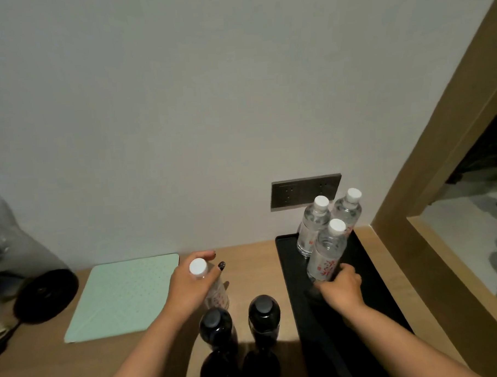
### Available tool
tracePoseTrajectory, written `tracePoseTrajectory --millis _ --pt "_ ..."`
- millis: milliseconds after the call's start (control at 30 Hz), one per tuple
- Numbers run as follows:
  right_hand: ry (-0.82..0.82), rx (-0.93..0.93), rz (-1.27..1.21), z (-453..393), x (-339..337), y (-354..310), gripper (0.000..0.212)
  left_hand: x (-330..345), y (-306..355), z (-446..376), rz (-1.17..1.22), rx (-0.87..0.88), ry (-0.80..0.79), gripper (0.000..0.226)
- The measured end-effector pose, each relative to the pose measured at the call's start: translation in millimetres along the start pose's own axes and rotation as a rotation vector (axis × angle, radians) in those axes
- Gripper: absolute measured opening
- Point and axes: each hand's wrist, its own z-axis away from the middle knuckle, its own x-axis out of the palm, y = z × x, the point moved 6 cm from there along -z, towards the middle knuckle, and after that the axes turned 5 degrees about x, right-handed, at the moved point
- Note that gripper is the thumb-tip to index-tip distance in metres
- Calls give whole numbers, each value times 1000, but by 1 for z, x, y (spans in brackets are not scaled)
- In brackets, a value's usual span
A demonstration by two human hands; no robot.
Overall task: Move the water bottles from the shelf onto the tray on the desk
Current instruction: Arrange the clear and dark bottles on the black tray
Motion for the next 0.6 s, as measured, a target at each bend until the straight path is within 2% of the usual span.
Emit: tracePoseTrajectory --millis 100,200,433,600 --pt "23 47 112 23 -1 -2 80 4 -15 5 49 -74 14 31" --pt "28 20 114 41 0 -6 80 6 -26 10 83 -143 41 37" --pt "-20 -192 70 73 9 -24 78 1 -30 14 50 -159 104 33" --pt "-3 -398 78 93 6 -43 74 -15 -37 18 218 -202 194 26"
